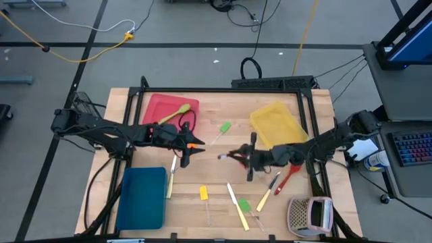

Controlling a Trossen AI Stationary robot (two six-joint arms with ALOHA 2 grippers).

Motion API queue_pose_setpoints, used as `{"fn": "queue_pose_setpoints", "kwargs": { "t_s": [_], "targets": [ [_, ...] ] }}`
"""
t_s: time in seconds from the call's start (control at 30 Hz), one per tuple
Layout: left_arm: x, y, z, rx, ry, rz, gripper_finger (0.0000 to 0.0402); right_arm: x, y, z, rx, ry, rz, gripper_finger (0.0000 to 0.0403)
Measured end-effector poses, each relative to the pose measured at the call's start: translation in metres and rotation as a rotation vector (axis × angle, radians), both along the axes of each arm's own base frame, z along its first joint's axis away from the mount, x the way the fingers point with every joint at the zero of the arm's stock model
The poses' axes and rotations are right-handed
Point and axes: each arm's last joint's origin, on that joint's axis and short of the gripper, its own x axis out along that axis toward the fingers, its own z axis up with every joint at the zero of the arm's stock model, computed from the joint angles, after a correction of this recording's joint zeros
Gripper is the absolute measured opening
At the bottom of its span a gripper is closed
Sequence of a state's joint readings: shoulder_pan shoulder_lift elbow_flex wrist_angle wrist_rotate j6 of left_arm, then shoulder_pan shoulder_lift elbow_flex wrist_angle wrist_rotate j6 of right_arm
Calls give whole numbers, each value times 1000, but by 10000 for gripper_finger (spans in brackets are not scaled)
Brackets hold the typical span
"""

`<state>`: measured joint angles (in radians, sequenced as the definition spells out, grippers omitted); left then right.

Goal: Pick & Place Kitchen Items
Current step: Put the brown serving spoon into the red bin

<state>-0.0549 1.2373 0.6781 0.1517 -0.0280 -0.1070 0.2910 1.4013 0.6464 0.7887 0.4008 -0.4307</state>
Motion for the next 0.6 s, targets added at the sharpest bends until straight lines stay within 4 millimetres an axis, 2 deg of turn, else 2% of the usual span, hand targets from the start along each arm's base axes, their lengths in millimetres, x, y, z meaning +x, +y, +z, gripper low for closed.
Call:
{"fn": "queue_pose_setpoints", "kwargs": {
  "t_s": [0.2, 0.37, 0.6],
  "targets": [
    [13, -23, 4, 112, -161, -90, 136, 11, -19, -3, 123, -56, 83, 40],
    [29, -29, -2, 190, -268, -9, 136, 23, -26, -18, 139, -66, 88, 46],
    [22, -45, -4, 240, -213, 20, 136, 23, -32, -29, 82, 10, -116, 42]
  ]
}}
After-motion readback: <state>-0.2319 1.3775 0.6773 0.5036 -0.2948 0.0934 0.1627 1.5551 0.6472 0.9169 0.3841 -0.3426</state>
